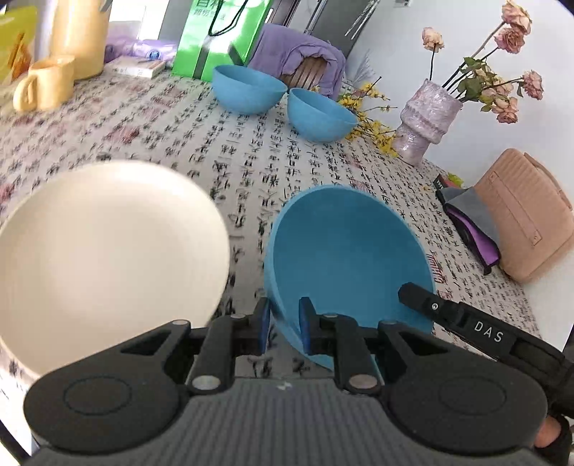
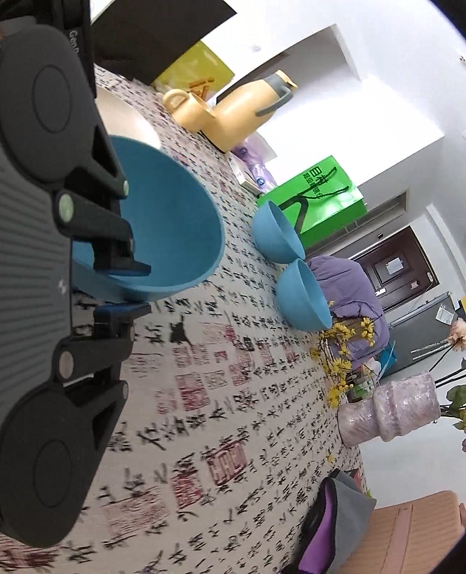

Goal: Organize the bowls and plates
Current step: 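Lift the blue bowl with both grippers and carry it toward the plate stack, then lower the blue bowl onto the cloth beside the plates and open both grippers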

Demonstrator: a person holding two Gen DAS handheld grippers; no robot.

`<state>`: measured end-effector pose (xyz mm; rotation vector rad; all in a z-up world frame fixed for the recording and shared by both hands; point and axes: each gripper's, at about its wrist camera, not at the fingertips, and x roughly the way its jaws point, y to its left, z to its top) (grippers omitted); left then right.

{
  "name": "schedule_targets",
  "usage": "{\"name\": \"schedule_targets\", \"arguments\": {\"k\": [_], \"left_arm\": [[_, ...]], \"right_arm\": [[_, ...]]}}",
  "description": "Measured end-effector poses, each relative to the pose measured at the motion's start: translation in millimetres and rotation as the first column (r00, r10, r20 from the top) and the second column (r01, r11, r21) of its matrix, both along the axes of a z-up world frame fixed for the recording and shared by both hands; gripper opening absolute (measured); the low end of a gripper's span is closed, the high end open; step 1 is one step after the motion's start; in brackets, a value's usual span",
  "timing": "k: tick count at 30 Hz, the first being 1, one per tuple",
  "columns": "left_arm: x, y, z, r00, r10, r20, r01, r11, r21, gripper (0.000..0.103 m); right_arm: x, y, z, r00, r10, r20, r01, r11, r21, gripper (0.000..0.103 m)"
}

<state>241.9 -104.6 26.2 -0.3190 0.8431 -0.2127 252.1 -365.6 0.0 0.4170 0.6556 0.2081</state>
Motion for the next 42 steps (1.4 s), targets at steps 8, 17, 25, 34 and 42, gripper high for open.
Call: {"name": "schedule_targets", "arguments": {"k": [8, 17, 25, 34, 42], "left_arm": [[-6.7, 3.5, 2.6, 0.999, -0.028, -0.015, 0.027, 0.997, -0.068, 0.018], [0.2, 8.5, -1.3, 0.999, -0.036, -0.024, 0.034, 0.995, -0.097, 0.024], [-7.9, 12.0, 3.2, 0.996, -0.081, 0.047, 0.083, 0.996, -0.043, 0.038], [-57.7, 30.9, 19.5, 0.936, -0.045, 0.350, -0.018, 0.984, 0.175, 0.073], [-92.5, 34.2, 20.2, 0.894, -0.047, 0.445, -0.063, 0.971, 0.230, 0.099]], "right_arm": [[-15.7, -3.9, 8.2, 1.000, -0.026, 0.014, 0.026, 1.000, -0.013, 0.017], [-8.3, -5.6, 5.4, 1.000, -0.029, -0.002, 0.029, 1.000, -0.002, 0.018], [-8.2, -8.4, 12.0, 0.999, -0.040, 0.033, 0.040, 0.999, -0.011, 0.031], [-55.8, -8.4, 29.5, 0.972, -0.001, 0.233, 0.039, 0.986, -0.160, 0.063], [-93.6, 7.8, 24.3, 0.948, 0.082, 0.307, 0.002, 0.964, -0.265, 0.083]]}}
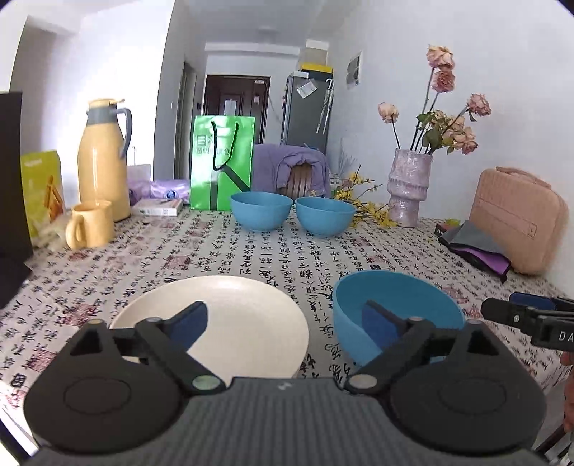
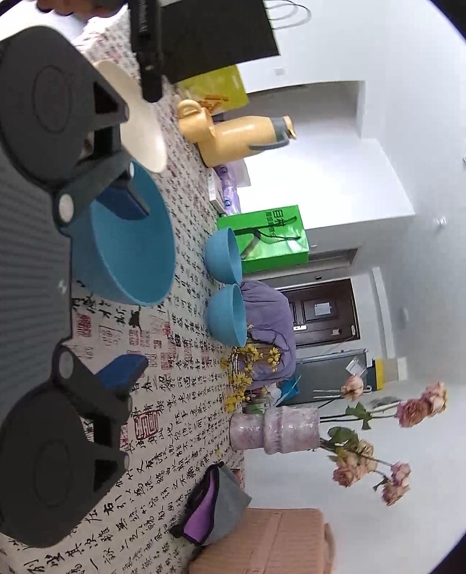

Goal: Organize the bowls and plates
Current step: 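Lower the blue bowl onto the cloth beside the plates and open both grippers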

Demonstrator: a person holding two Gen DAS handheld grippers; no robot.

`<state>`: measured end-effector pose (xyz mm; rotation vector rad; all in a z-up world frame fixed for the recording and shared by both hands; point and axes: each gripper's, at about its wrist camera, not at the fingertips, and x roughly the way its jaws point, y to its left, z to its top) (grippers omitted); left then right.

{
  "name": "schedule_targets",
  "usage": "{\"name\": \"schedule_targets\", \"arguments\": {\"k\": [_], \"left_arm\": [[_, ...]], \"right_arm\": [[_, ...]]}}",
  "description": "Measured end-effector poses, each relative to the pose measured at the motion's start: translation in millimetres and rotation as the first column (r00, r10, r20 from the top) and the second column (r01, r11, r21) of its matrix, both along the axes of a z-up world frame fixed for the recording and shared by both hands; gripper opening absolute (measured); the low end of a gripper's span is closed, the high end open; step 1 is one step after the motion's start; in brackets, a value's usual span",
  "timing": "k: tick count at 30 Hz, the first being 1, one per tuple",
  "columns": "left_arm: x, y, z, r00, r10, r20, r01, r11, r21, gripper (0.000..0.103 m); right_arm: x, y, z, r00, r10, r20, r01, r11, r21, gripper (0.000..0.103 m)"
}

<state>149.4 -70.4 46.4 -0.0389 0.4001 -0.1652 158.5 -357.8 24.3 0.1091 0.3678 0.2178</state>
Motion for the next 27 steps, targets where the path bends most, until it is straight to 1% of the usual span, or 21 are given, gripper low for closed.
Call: {"name": "schedule_targets", "arguments": {"k": [3, 6, 10, 16, 24, 27], "left_arm": [[-8.4, -4.6, 0.5, 1.000, -0.007, 0.021, 0.007, 1.000, 0.024, 0.101], [-12.6, -6.6, 2.3, 0.999, -0.014, 0.041, 0.013, 0.999, 0.031, 0.103], [-12.9, -5.3, 1.5, 0.999, -0.012, 0.038, 0.011, 1.000, 0.029, 0.103], [-6.1, -5.0, -1.4, 1.000, -0.008, 0.023, 0.007, 1.000, 0.024, 0.103], [15.6, -1.6, 3.4, 1.000, -0.013, 0.020, 0.012, 1.000, 0.019, 0.103], [37.7, 1.9, 9.5, 0.999, -0.028, -0.028, 0.028, 1.000, -0.010, 0.103]], "right_arm": [[-7.0, 4.3, -3.4, 1.000, 0.015, -0.003, -0.015, 1.000, -0.010, 0.085], [-13.1, 6.1, -3.7, 1.000, 0.021, 0.009, -0.021, 1.000, -0.013, 0.087], [-14.9, 4.0, -2.5, 1.000, 0.013, 0.019, -0.013, 1.000, -0.009, 0.088], [-9.9, 0.3, -5.7, 1.000, -0.010, 0.007, 0.010, 1.000, -0.017, 0.088], [8.5, -4.6, -6.3, 1.000, -0.031, 0.002, 0.031, 0.999, -0.020, 0.088], [26.3, -11.4, 0.5, 0.998, -0.058, -0.017, 0.058, 0.998, -0.010, 0.088]]}}
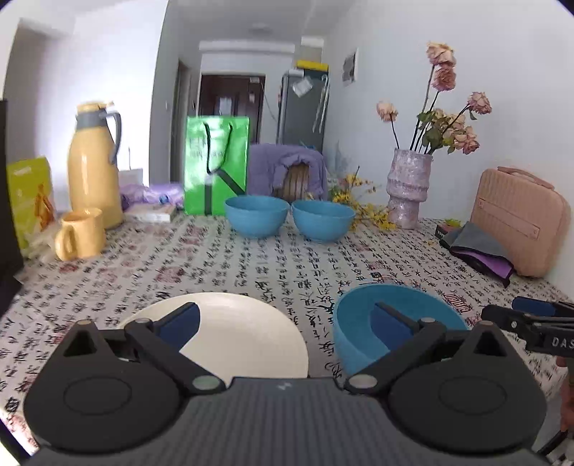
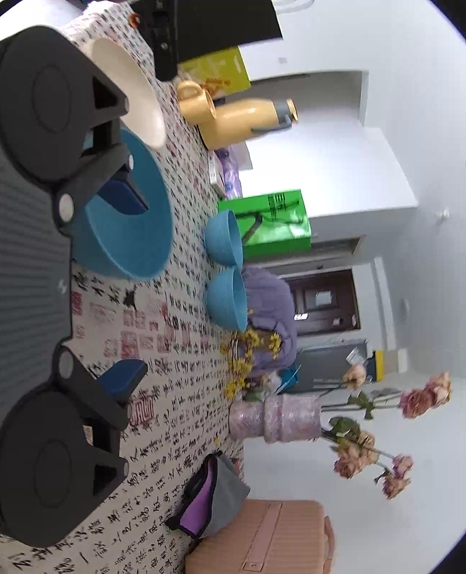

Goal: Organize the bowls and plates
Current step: 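Lower the blue bowl onto the cloth beside the plates and open both grippers, then move both grippers to the next blue bowl and grasp its rim, then lift the blue bowl with both grippers and carry it to the placed blue bowl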

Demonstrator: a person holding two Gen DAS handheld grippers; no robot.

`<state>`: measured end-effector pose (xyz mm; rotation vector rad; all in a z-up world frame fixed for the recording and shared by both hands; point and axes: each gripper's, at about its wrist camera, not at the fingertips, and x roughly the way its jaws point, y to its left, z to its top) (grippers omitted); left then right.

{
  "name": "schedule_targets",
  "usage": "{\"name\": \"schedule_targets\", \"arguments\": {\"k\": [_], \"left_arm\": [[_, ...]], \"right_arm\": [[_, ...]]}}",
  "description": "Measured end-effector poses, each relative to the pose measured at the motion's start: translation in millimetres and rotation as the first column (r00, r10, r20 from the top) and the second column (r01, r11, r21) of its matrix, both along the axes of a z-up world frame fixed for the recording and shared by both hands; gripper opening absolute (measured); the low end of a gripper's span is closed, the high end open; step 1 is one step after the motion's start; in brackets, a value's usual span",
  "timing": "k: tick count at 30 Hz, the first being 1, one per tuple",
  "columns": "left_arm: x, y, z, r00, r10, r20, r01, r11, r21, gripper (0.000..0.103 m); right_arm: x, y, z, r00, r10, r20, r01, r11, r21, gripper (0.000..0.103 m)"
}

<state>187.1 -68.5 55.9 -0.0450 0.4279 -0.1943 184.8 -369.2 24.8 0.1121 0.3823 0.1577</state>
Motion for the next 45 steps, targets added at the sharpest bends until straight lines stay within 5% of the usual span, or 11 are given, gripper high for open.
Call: {"name": "schedule_targets", "arguments": {"k": [10, 17, 19, 25, 28, 35, 39, 45], "left_arm": [[97.2, 0.5, 23.2, 0.997, -0.001, -0.076, -0.001, 1.000, -0.025, 0.103], [182.4, -9.3, 37.6, 0.990, -0.034, -0.140, 0.025, 0.997, -0.068, 0.101], [212.0, -14.4, 40.5, 0.986, -0.041, -0.163, 0.026, 0.995, -0.093, 0.098], [313.9, -33.8, 30.8, 0.958, -0.098, -0.271, 0.047, 0.981, -0.188, 0.064], [351.5, -50.8, 14.0, 0.953, -0.093, -0.289, 0.040, 0.982, -0.182, 0.051], [405.4, -79.6, -7.6, 0.942, -0.100, -0.321, 0.037, 0.980, -0.196, 0.049], [420.8, -85.4, -17.2, 0.940, -0.092, -0.327, 0.029, 0.981, -0.193, 0.046], [437.2, -83.8, -31.6, 0.924, -0.072, -0.375, -0.003, 0.981, -0.195, 0.031]], "right_arm": [[96.3, -45.7, 31.4, 0.988, -0.114, -0.100, 0.125, 0.986, 0.108, 0.088], [172.6, -60.1, 46.0, 0.988, -0.070, -0.140, 0.091, 0.984, 0.152, 0.088], [198.5, -57.8, 51.6, 0.987, -0.051, -0.150, 0.072, 0.988, 0.140, 0.087], [291.4, -42.8, 61.4, 0.981, -0.009, -0.196, 0.025, 0.996, 0.082, 0.083], [344.0, -40.3, 49.1, 0.964, 0.004, -0.264, 0.025, 0.994, 0.104, 0.074], [438.3, -42.9, 0.4, 0.914, 0.020, -0.406, 0.089, 0.965, 0.248, 0.058], [464.5, -35.6, -18.3, 0.896, -0.001, -0.444, 0.110, 0.969, 0.221, 0.031], [473.6, -35.9, -25.8, 0.890, 0.003, -0.456, 0.110, 0.969, 0.220, 0.009]]}}
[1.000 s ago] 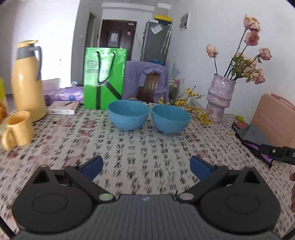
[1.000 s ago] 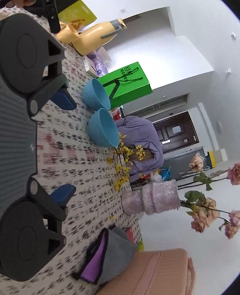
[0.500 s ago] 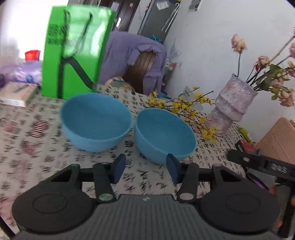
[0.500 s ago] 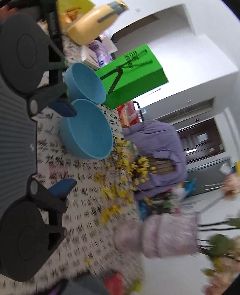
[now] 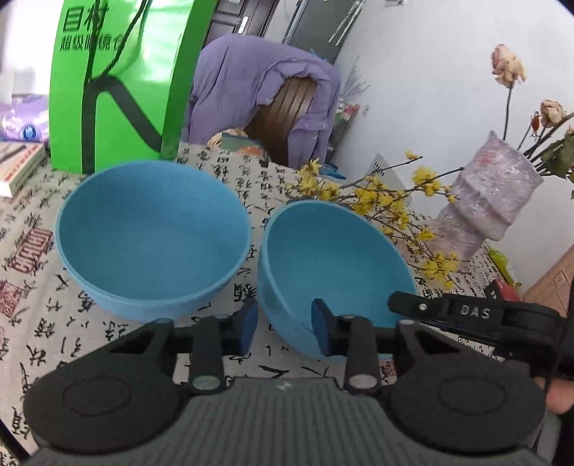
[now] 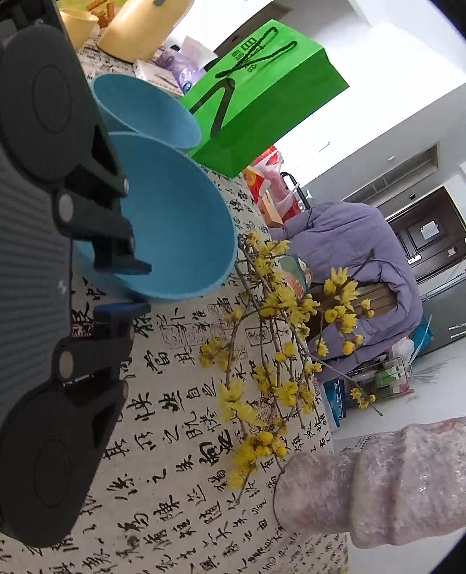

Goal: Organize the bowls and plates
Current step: 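Lift the blue bowl with both grippers and carry it to the placed blue bowl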

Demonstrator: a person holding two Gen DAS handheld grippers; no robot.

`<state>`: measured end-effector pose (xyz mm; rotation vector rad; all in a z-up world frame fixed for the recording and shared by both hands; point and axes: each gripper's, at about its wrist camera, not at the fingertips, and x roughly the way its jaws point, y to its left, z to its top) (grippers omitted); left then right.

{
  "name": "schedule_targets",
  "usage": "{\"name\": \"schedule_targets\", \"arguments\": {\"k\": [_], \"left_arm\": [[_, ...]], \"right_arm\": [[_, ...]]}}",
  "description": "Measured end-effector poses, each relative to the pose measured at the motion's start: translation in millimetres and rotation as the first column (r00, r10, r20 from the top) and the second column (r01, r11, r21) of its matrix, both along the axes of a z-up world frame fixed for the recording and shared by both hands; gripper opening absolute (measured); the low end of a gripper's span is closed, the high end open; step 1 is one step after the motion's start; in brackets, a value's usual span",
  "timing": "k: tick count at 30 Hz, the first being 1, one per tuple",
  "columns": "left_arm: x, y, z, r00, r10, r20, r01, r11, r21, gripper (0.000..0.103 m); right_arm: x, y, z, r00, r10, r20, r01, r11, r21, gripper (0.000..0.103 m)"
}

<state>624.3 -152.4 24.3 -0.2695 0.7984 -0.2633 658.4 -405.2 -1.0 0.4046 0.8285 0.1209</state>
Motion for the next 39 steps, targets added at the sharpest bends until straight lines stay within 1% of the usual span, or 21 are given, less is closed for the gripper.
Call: {"name": "schedule_targets", "arguments": {"k": [2, 6, 10, 13, 16, 18, 20, 22, 24, 25, 27, 28, 29, 31, 34, 39], "left_arm": [[-0.6, 1.6, -1.8, 1.000, -0.003, -0.010, 0.003, 1.000, -0.005, 0.030], [-11.8, 1.1, 1.9, 0.999, -0.035, -0.010, 0.035, 0.999, -0.009, 0.023], [-32.7, 2.6, 9.2, 0.996, -0.087, -0.016, 0.087, 0.996, -0.036, 0.023], [-52.5, 3.3, 9.9, 0.994, -0.113, 0.006, 0.113, 0.993, -0.015, 0.023], [-56.2, 1.7, 4.4, 0.993, -0.114, -0.022, 0.114, 0.993, -0.010, 0.023], [-55.9, 2.3, -1.2, 0.994, -0.102, -0.040, 0.101, 0.995, -0.015, 0.023], [-53.4, -0.6, -7.0, 0.993, -0.100, -0.056, 0.100, 0.995, 0.001, 0.023], [-51.2, -0.2, -11.6, 0.993, -0.092, -0.079, 0.093, 0.996, 0.014, 0.022], [-52.1, 3.8, -13.0, 0.992, -0.089, -0.090, 0.090, 0.996, 0.007, 0.022], [-53.7, 6.5, -13.4, 0.992, -0.091, -0.089, 0.092, 0.996, 0.009, 0.022], [-56.8, 8.6, -11.7, 0.992, -0.096, -0.077, 0.098, 0.995, 0.033, 0.011], [-58.3, 8.9, -11.1, 0.993, -0.095, -0.072, 0.099, 0.994, 0.046, 0.011], [-59.7, 9.4, -10.7, 0.993, -0.089, -0.071, 0.093, 0.994, 0.057, 0.010], [-61.6, 11.0, -9.2, 0.993, -0.083, -0.078, 0.088, 0.994, 0.062, 0.009], [-68.8, 12.9, 2.5, 0.995, -0.074, -0.069, 0.079, 0.995, 0.065, 0.007], [-91.2, 11.4, 40.3, 0.996, -0.086, -0.008, 0.086, 0.995, 0.054, 0.007]], "right_arm": [[-3.8, -0.9, 2.7, 1.000, -0.003, 0.006, 0.003, 1.000, -0.005, 0.005], [-20.0, -10.4, 9.3, 1.000, -0.001, 0.002, 0.001, 1.000, 0.002, 0.005], [-42.7, -26.0, 10.5, 0.999, -0.002, -0.033, 0.004, 0.998, 0.056, 0.006], [-66.2, -38.8, 6.4, 0.996, 0.011, -0.084, 0.001, 0.990, 0.144, 0.006], [-84.5, -40.0, 1.2, 0.992, 0.032, -0.124, -0.012, 0.986, 0.164, 0.007], [-93.5, -38.2, 1.5, 0.991, 0.044, -0.128, -0.021, 0.985, 0.172, 0.007], [-99.0, -30.9, 4.9, 0.992, 0.061, -0.108, -0.046, 0.990, 0.132, 0.007], [-101.2, -27.3, 8.3, 0.995, 0.045, -0.086, -0.037, 0.995, 0.094, 0.012], [-100.8, -26.6, 9.0, 0.996, 0.037, -0.083, -0.028, 0.994, 0.103, 0.019], [-100.8, -26.3, 9.1, 0.996, 0.039, -0.084, -0.029, 0.994, 0.110, 0.019], [-101.0, -23.6, 7.3, 0.995, 0.047, -0.087, -0.037, 0.993, 0.115, 0.019], [-101.9, -23.5, 5.6, 0.996, 0.047, -0.081, -0.035, 0.990, 0.133, 0.019], [-102.0, -22.5, 4.1, 0.996, 0.049, -0.080, -0.037, 0.988, 0.151, 0.016], [-103.7, -20.0, 4.2, 0.996, 0.042, -0.075, -0.031, 0.988, 0.148, 0.014], [-109.1, -18.2, 13.6, 0.998, 0.037, -0.054, -0.029, 0.988, 0.152, 0.012], [-128.5, -21.3, 49.3, 0.999, 0.032, 0.008, -0.033, 0.988, 0.152, 0.012]]}}
